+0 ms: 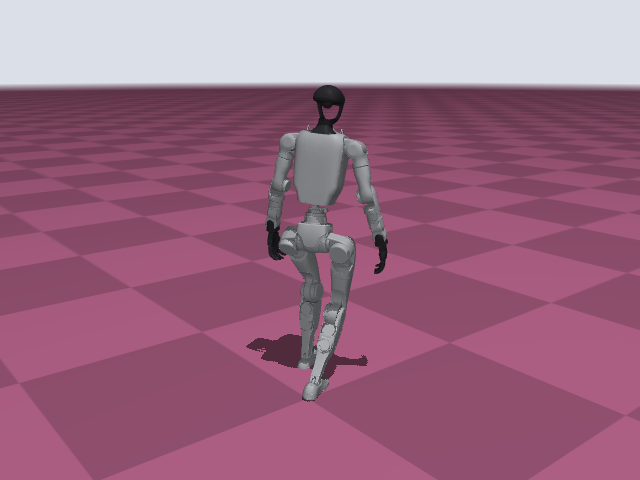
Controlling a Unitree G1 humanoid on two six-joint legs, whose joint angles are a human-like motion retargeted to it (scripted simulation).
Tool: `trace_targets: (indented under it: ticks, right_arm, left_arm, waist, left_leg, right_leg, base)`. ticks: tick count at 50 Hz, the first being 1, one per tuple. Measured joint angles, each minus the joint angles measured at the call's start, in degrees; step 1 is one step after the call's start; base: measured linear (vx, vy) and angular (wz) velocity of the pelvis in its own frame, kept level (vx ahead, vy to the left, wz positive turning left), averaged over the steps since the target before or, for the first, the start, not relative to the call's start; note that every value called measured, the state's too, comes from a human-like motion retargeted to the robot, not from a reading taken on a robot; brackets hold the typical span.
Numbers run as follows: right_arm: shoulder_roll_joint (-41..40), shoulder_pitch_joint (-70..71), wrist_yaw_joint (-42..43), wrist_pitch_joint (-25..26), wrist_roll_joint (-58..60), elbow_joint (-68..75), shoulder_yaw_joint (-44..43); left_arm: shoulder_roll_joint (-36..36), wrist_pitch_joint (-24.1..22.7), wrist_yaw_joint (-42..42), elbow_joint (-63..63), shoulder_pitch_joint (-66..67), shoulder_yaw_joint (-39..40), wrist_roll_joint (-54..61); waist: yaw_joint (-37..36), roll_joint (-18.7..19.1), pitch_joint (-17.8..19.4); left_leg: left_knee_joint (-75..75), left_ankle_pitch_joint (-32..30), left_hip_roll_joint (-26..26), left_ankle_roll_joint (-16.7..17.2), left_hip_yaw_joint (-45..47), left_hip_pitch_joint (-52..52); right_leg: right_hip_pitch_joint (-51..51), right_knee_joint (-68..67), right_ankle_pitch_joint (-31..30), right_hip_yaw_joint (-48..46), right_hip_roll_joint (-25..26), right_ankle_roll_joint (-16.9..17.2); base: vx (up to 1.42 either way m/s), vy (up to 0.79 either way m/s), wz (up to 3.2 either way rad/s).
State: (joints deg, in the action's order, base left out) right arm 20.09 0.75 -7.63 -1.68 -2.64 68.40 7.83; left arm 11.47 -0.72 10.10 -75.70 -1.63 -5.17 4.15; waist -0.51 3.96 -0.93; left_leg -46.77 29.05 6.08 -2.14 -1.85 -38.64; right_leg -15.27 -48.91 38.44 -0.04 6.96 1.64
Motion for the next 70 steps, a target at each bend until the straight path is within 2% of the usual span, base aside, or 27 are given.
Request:
trace_targets:
  ticks: [2, 3, 6, 8, 12, 17, 20, 22, 23, 27, 29, 31, 34, 37, 40, 43, 46, 50, 52, 53, 58, 61, 63, 65, 68, 70]
  right_arm:
    - [-0.5, -0.5, -0.7, 0.2, 0.2, -0.1, 0.1]
    - [-0.7, -0.3, -1.2, 0.3, 0.2, -0.3, 0.2]
    - [-1.3, -0.6, -2.0, 0.2, 0.3, -0.8, 0.6]
    - [-1.6, -1.1, -2.0, 0.0, 0.4, -1.2, 0.8]
    - [-1.9, -1.6, -1.3, -0.4, 0.2, -1.9, 1.0]
    - [-2.3, -1.5, -0.5, -0.3, -0.7, -1.5, 0.9]
    - [-2.7, -1.5, -0.2, -0.4, -0.9, -0.4, 0.8]
    - [-3.0, -2.0, 0.0, -0.4, -1.0, 0.3, 0.7]
    - [-3.0, -1.6, 0.0, -0.5, -1.2, 0.9, 0.5]
    - [-3.4, -2.3, 0.2, -0.6, -1.5, 2.2, 0.3]
    - [-3.4, -2.6, 0.4, -0.7, -1.5, 2.7, 0.4]
    - [-3.3, -2.7, 0.5, -0.8, -1.3, 3.1, 0.8]
    - [-2.7, -1.8, 0.4, -0.8, -1.1, 2.9, 1.6]
    - [-1.9, -0.5, 0.5, -0.7, -0.8, 2.0, 1.7]
    - [-1.3, 0.8, 1.0, -0.7, -0.7, 0.9, 1.5]
    - [-0.9, 2.0, 1.6, -0.9, -1.1, -0.2, 1.2]
    - [-0.6, 2.8, 1.9, -1.3, -1.5, -1.3, 1.1]
    - [-0.4, 3.8, 1.7, -1.7, -1.4, -2.3, 1.8]
    - [-0.7, 3.7, 1.5, -1.8, -1.1, -2.5, 2.4]
    - [-0.6, 4.0, 1.2, -1.7, -1.0, -2.5, 2.6]
    - [-2.0, 3.0, 0.6, -1.3, -0.7, -1.5, 3.3]
    - [-2.7, 2.4, -0.6, -0.9, -0.6, -0.7, 3.4]
    - [-3.0, 3.0, -1.8, -0.6, -0.5, -0.4, 3.4]
    - [-3.3, 2.7, -2.2, -0.6, -0.4, -0.4, 3.6]
    - [-3.5, 3.3, -2.7, -0.7, 0.0, -0.6, 3.9]
    - [-3.6, 4.3, -2.7, -0.8, 0.1, -0.7, 4.2]
  left_arm:
    - [0.3, 0.3, 0.1, 0.1, -1.0, -0.3, 0.1]
    - [0.6, 0.6, 0.3, 0.0, -2.1, -0.5, 0.3]
    - [1.4, 0.7, 0.0, 0.7, -4.1, -1.6, 0.3]
    - [1.9, 0.5, -0.7, 1.4, -5.3, -2.3, 0.2]
    - [2.9, 0.1, -2.4, 2.8, -8.5, -3.2, -0.1]
    - [4.0, -1.2, -4.1, 5.3, -12.6, -3.5, 0.7]
    - [4.2, -2.2, -4.4, 6.8, -14.0, -4.0, 1.1]
    - [3.9, -2.8, -4.5, 7.6, -14.0, -4.3, 1.2]
    - [4.0, -3.0, -4.3, 7.9, -14.4, -4.4, 1.3]
    - [3.1, -3.2, -3.9, 8.2, -13.3, -4.6, 1.6]
    - [2.5, -3.0, -3.4, 7.5, -12.1, -4.7, 1.6]
    - [1.8, -2.8, -2.9, 6.4, -10.7, -4.9, 1.4]
    - [0.9, -2.3, -1.9, 4.4, -9.1, -5.0, 0.6]
    - [0.2, -1.6, -1.4, 3.1, -8.1, -5.3, -0.7]
    - [-0.3, -1.3, -1.4, 2.2, -6.8, -5.1, -1.9]
    - [-0.8, -1.4, -1.7, 1.3, -5.4, -4.6, -2.6]
    - [-1.5, -1.5, -1.6, 0.2, -3.9, -4.0, -2.9]
    - [-2.4, -1.1, -0.9, -1.1, -2.6, -4.0, -3.7]
    - [-2.8, -0.9, -0.5, -1.3, -1.8, -4.4, -4.3]
    - [-2.8, -0.8, -0.2, -1.4, -1.8, -4.4, -4.5]
    - [-3.2, 0.0, 0.6, -1.7, -1.2, -5.1, -5.0]
    - [-2.9, 0.4, 1.1, -1.2, -1.7, -5.9, -5.1]
    - [-2.1, 0.8, 1.6, -0.4, -2.9, -6.5, -5.0]
    - [-1.5, 0.6, 1.2, 0.4, -3.4, -7.5, -5.2]
    - [-0.4, 0.5, 0.2, 1.8, -5.1, -8.3, -5.4]
    - [0.4, 0.4, -0.6, 2.6, -6.7, -8.3, -5.4]
  waist:
    - [1.8, -2.6, 0.0]
    - [3.1, -4.7, 0.1]
    - [5.9, -6.6, -0.2]
    - [7.6, -7.1, -0.5]
    - [10.1, -6.3, -0.4]
    - [10.6, -3.4, 0.1]
    - [9.8, -1.5, -0.2]
    - [9.6, -1.4, -0.5]
    - [8.8, -0.2, -0.4]
    - [8.2, 0.5, -1.0]
    - [7.7, 1.3, -0.9]
    - [6.9, 2.6, -0.3]
    - [4.8, 6.8, 1.8]
    - [2.4, 8.3, 2.4]
    - [-0.1, 8.3, 2.8]
    - [-2.0, 7.5, 3.3]
    - [-2.8, 6.2, 3.5]
    - [-1.7, 3.5, 2.3]
    - [-1.3, 3.2, 1.9]
    - [-0.7, 1.6, 1.2]
    - [0.5, -1.0, -0.3]
    - [2.2, -3.3, -0.9]
    - [4.1, -6.4, -1.1]
    - [5.9, -7.7, -1.3]
    - [7.9, -8.3, -1.4]
    - [8.8, -7.3, -1.3]
  left_leg:
    - [0.2, 1.1, 2.5, -1.9, 1.8, 2.0]
    - [3.0, 0.5, 4.6, -3.0, 3.0, 4.2]
    - [4.9, 1.8, 6.7, -4.7, 4.6, 7.3]
    - [5.4, 3.1, 7.4, -5.3, 5.2, 9.0]
    - [9.2, 5.1, 7.1, -5.6, 5.4, 14.3]
    - [15.0, 8.0, 3.4, -5.7, 5.3, 21.9]
    - [15.2, 10.5, 0.6, -5.5, 6.0, 24.4]
    - [12.5, 12.5, -0.1, -5.3, 6.6, 25.1]
    - [12.4, 13.4, -1.7, -5.0, 6.8, 26.2]
    - [4.1, 15.4, -4.5, -3.8, 7.7, 27.4]
    - [-2.6, 13.8, -6.6, -2.4, 7.1, 27.6]
    - [-11.6, 9.0, -9.4, 0.0, 6.3, 26.7]
    - [-27.8, 1.4, -17.4, 2.4, 5.1, 23.0]
    - [-37.8, -1.6, -21.9, 1.0, 4.3, 16.7]
    - [-40.3, 1.6, -23.0, -1.3, 4.2, 10.6]
    - [-34.3, 5.2, -21.3, -2.1, 5.0, 5.9]
    - [-22.4, 6.1, -17.6, -1.1, 6.1, 2.9]
    - [-1.1, 2.4, -10.1, 1.5, 7.1, 1.2]
    - [2.9, 1.2, -8.4, 2.4, 6.9, 0.2]
    - [8.6, -1.5, -5.9, 2.3, 7.7, 2.1]
    - [4.1, -4.0, -2.8, 0.1, 9.1, 2.7]
    - [2.8, -2.7, 0.4, -2.4, 10.0, 4.4]
    - [8.8, -4.6, 4.9, -4.0, 11.0, 8.1]
    - [9.0, -3.9, 6.8, -4.9, 11.3, 9.2]
    - [12.7, -4.2, 8.5, -5.4, 10.7, 12.2]
    - [16.6, -4.7, 7.9, -5.1, 9.6, 14.8]
  right_leg:
    - [-2.4, -9.6, -3.3, -1.4, -5.0, 2.0]
    - [-4.3, -15.0, -5.0, -2.2, -9.3, 2.5]
    - [-9.9, -25.7, -8.8, -3.5, -15.2, 2.4]
    - [-13.8, -29.5, -8.7, -4.4, -18.3, 1.4]
    - [-20.6, -26.8, -5.8, -6.6, -21.2, -0.5]
    - [-25.4, -10.4, -6.6, -10.2, -19.0, 0.3]
    - [-26.3, 2.0, -9.4, -12.0, -16.0, 2.2]
    - [-27.2, 5.7, -10.4, -12.2, -15.5, 3.3]
    - [-25.4, 10.8, -12.4, -13.1, -13.4, 3.4]
    - [-25.1, 7.8, -14.4, -13.2, -12.2, 2.6]
    - [-23.8, 4.6, -14.5, -13.3, -10.7, 1.2]
    - [-21.9, 2.1, -13.6, -13.5, -8.2, -0.6]
    - [-16.4, 4.5, -12.7, -15.0, -1.2, -3.5]
    - [-11.9, 8.5, -12.1, -14.4, 2.8, -4.9]
    - [-6.9, 12.5, -11.2, -12.8, 4.6, -4.9]
    - [-1.9, 15.9, -9.9, -10.7, 4.6, -4.5]
    - [2.0, 17.5, -7.9, -9.1, 3.2, -4.0]
    - [4.6, 17.4, -5.0, -8.6, -0.3, -3.0]
    - [4.6, 14.4, -3.0, -8.5, -0.9, -2.9]
    - [4.7, 13.4, -1.7, -8.3, -2.9, -2.7]
    - [3.6, 0.6, 2.2, -9.0, -7.7, -1.9]
    - [0.8, -11.1, -1.7, -9.2, -12.7, 0.4]
    - [-2.8, -19.5, -4.3, -8.5, -18.5, 1.6]
    - [-5.7, -25.6, -5.4, -8.4, -22.1, 1.5]
    - [-10.3, -28.1, -3.7, -8.0, -25.3, 0.1]
    - [-12.6, -25.2, -2.3, -8.3, -24.7, -1.0]
  base:
    - [0.43, 0.08, -0.21]
    - [0.43, 0.07, -0.15]
    - [0.44, 0.06, -0.26]
    - [0.46, 0.04, -0.36]
    - [0.49, 0.01, -0.41]
    - [0.52, -0.04, -0.56]
    - [0.48, -0.08, -0.61]
    - [0.46, -0.11, -0.49]
    - [0.5, -0.11, -0.55]
    - [0.49, -0.12, -0.26]
    - [0.51, -0.14, -0.3]
    - [0.5, -0.14, -0.44]
    - [0.48, -0.13, -0.58]
    - [0.49, -0.12, -0.42]
    - [0.5, -0.1, -0.4]
    - [0.49, -0.06, -0.38]
    - [0.48, -0.02, -0.24]
    - [0.44, 0.03, 0.08]
    - [0.39, 0.06, 0.08]
    - [0.42, 0.06, 0.16]
    - [0.39, 0.07, -0.07]
    - [0.37, 0.08, 0.13]
    - [0.36, 0.08, 0.37]
    - [0.35, 0.07, 0.32]
    - [0.34, 0.04, 0.19]
    - [0.33, 0.0, 0.13]
